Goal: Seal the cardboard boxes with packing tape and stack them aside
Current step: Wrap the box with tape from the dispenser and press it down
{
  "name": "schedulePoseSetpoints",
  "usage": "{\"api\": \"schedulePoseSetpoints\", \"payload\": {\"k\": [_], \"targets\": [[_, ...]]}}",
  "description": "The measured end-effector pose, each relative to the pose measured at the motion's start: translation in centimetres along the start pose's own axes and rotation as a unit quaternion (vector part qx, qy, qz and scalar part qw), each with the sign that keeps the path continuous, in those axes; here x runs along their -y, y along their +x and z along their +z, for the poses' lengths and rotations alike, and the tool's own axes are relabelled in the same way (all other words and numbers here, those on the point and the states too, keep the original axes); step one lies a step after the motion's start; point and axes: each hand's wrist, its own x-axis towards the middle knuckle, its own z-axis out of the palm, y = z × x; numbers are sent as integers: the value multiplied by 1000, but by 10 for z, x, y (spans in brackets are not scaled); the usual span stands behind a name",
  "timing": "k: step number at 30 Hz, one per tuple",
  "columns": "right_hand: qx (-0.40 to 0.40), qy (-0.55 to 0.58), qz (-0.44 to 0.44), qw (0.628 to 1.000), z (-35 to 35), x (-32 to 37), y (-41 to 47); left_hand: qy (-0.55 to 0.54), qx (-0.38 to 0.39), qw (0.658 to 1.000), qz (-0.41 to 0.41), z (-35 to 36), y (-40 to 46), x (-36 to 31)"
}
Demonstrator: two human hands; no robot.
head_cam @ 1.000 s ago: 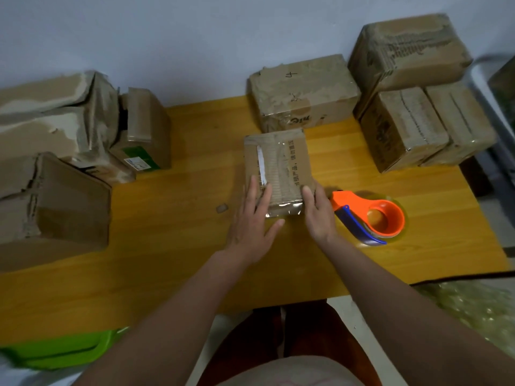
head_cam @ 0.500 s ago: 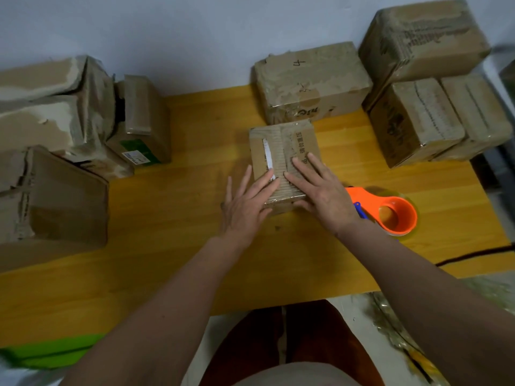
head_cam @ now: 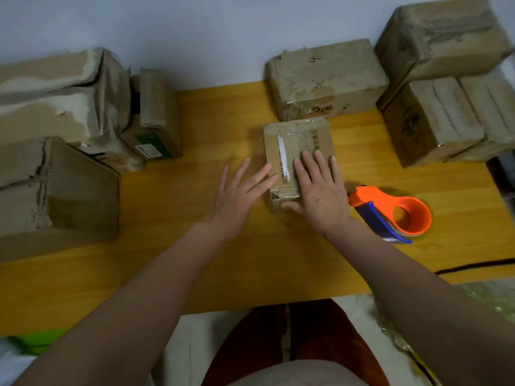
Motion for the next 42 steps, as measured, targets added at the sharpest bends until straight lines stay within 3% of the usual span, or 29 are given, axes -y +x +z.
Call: {"api": "schedulePoseSetpoints", "payload": {"k": [4,17,21,26,30,34,38,40,42], "targets": [[11,56,17,998,-3,19,-1,-44,-2,999,-13,-2,0,-5],[15,40,144,989,3,56,9,-110,2,993,-32,-4,0,-8],[22,68,50,996,-2,34,-1,-149,25,988,-24,-9,-3,-8],[46,69,-10,997,-9,-31,-1,-182,-12,982,-42,-1,4,-12],[54,61,-107,991,-2,-60,-2,-169,-37,983,-59,5,11,-17],[58,79,-109,989,-2,-69,-8,-129,-37,990,-41,5,11,-14],[53,202,-26,978,-1,-82,-30,-97,-50,993,-34,-1,16,-17],[88,308,29,947,-5,-78,-37,-96,-65,993,-24,-3,25,-24],[62,405,54,911,-10,-60,-35,-72,-55,996,-8,-1,36,-34]]}}
